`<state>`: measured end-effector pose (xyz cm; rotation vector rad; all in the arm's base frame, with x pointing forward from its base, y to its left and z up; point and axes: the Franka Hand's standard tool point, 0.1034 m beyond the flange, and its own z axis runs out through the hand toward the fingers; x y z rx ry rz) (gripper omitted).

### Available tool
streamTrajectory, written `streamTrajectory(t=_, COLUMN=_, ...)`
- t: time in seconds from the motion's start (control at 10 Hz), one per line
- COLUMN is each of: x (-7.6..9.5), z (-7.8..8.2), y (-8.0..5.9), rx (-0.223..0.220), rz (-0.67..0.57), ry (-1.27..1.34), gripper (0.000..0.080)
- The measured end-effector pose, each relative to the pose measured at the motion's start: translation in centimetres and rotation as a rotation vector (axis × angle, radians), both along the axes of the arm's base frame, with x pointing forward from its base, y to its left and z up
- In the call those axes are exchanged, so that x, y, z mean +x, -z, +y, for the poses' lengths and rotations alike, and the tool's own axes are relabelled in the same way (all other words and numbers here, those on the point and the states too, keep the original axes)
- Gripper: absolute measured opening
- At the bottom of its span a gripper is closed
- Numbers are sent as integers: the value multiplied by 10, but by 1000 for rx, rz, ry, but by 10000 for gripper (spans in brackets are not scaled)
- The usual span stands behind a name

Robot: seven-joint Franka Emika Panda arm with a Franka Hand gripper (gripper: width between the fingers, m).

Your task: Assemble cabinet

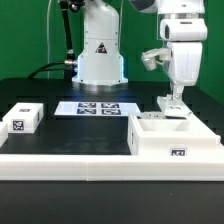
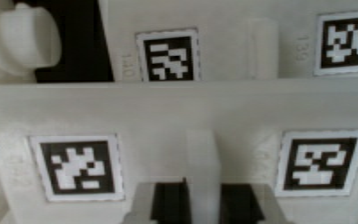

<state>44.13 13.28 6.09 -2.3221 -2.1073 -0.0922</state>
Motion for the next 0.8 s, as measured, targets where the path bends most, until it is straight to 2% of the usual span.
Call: streamTrajectory(t=0.8, x=7, z=-7, y=-2, rx=-3, rz=-6, ry=7, gripper=69)
